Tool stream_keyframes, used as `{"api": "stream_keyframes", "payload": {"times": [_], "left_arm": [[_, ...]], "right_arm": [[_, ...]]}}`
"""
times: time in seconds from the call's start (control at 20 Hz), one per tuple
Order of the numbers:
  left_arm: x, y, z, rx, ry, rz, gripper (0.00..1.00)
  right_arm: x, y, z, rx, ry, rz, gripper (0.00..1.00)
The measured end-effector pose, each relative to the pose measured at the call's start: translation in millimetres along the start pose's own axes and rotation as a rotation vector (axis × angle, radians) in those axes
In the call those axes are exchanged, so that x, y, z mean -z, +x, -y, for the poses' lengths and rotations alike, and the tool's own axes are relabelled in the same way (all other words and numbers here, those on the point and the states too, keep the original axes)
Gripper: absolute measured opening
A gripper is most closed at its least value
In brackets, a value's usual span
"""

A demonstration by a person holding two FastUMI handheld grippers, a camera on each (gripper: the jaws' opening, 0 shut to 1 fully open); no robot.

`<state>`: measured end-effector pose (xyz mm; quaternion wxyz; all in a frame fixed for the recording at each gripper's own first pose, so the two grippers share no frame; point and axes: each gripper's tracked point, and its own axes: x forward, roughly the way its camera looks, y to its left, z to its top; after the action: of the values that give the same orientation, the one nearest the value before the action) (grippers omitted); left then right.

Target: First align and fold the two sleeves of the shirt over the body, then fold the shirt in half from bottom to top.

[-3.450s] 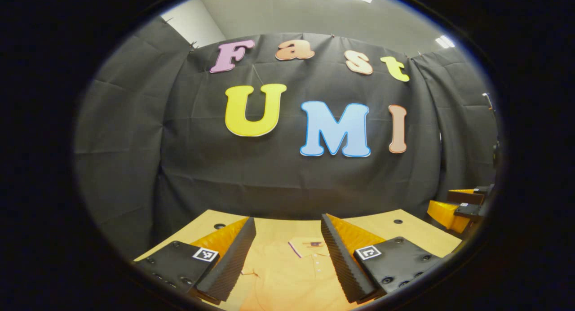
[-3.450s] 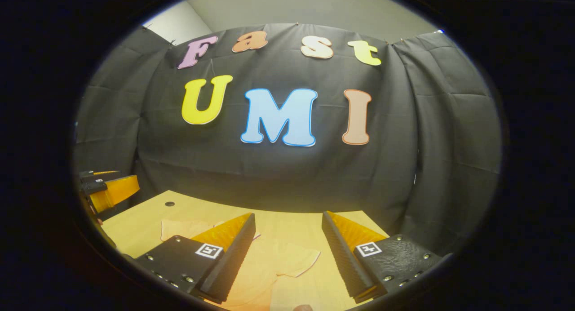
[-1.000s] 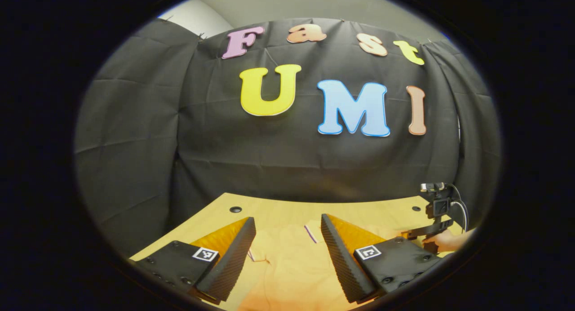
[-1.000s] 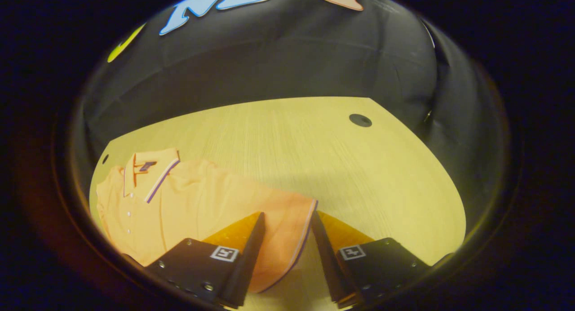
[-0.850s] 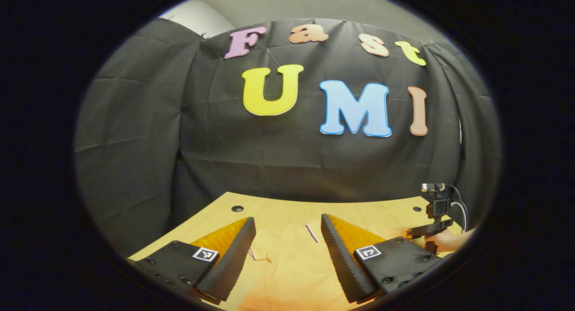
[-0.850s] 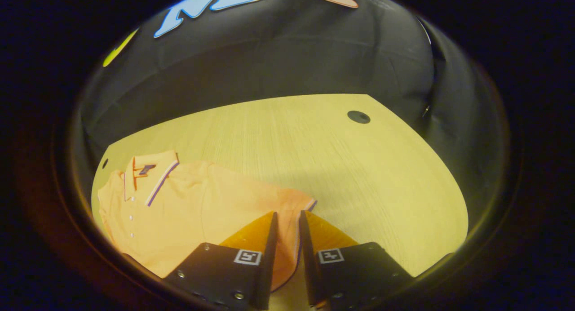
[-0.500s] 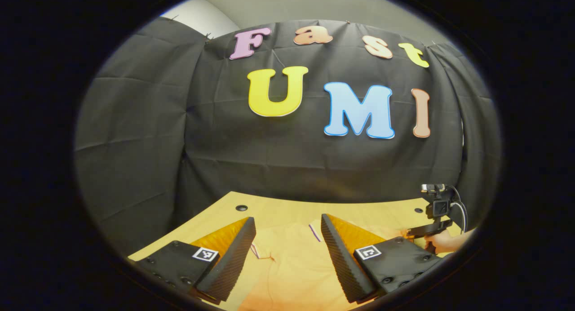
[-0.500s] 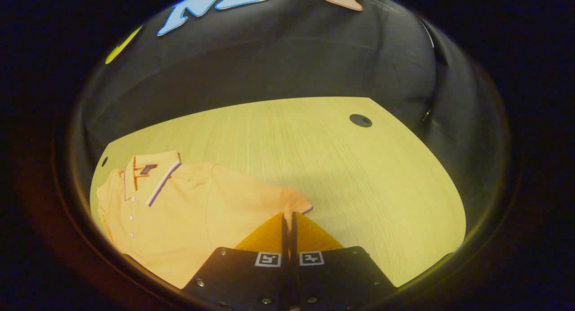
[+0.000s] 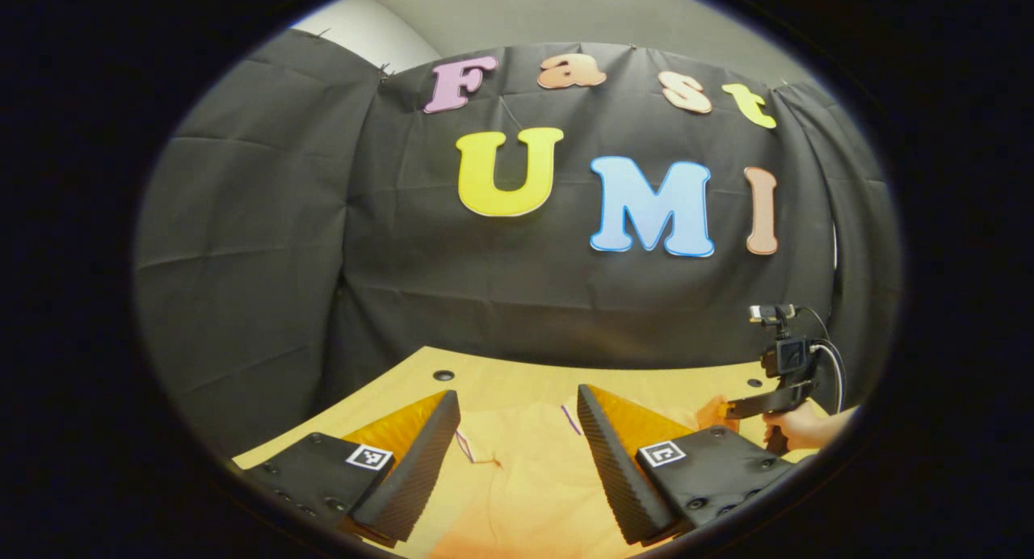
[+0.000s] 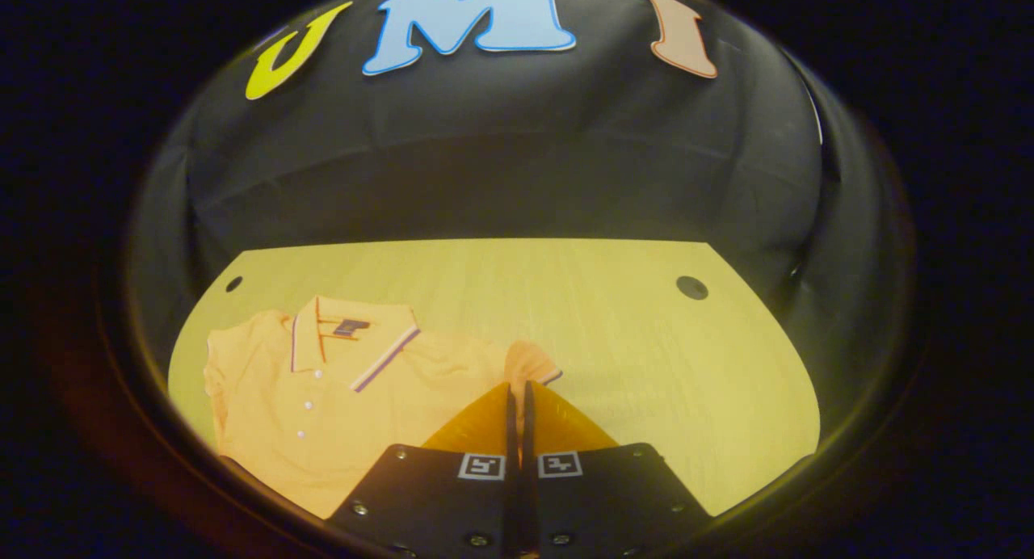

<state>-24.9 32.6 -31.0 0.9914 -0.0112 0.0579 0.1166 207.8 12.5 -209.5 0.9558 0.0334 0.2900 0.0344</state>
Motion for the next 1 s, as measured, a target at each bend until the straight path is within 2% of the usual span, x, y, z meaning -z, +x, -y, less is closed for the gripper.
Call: {"api": "stream_keyframes", "payload": {"times": [0.4, 0.5, 0.85, 0.95, 1.0], "left_arm": [[2, -1, -10, -0.049, -0.019, 0.003, 0.94], [2, -1, -11, -0.052, -0.023, 0.003, 0.94], [2, 3, -12, -0.013, -0.018, 0.003, 0.94], [2, 5, -11, 0.007, -0.014, 0.003, 0.94], [2, 5, -10, 0.017, -0.012, 0.003, 0.94]], "right_arm": [[22, -2, -61, -0.072, -0.09, -0.068, 0.02], [29, -2, -71, -0.084, -0.097, -0.086, 0.07], [41, 2, -83, -0.047, -0.092, -0.125, 0.12], [40, -1, -86, -0.044, -0.092, -0.127, 0.16], [42, -2, -85, -0.035, -0.093, -0.125, 0.28]]}}
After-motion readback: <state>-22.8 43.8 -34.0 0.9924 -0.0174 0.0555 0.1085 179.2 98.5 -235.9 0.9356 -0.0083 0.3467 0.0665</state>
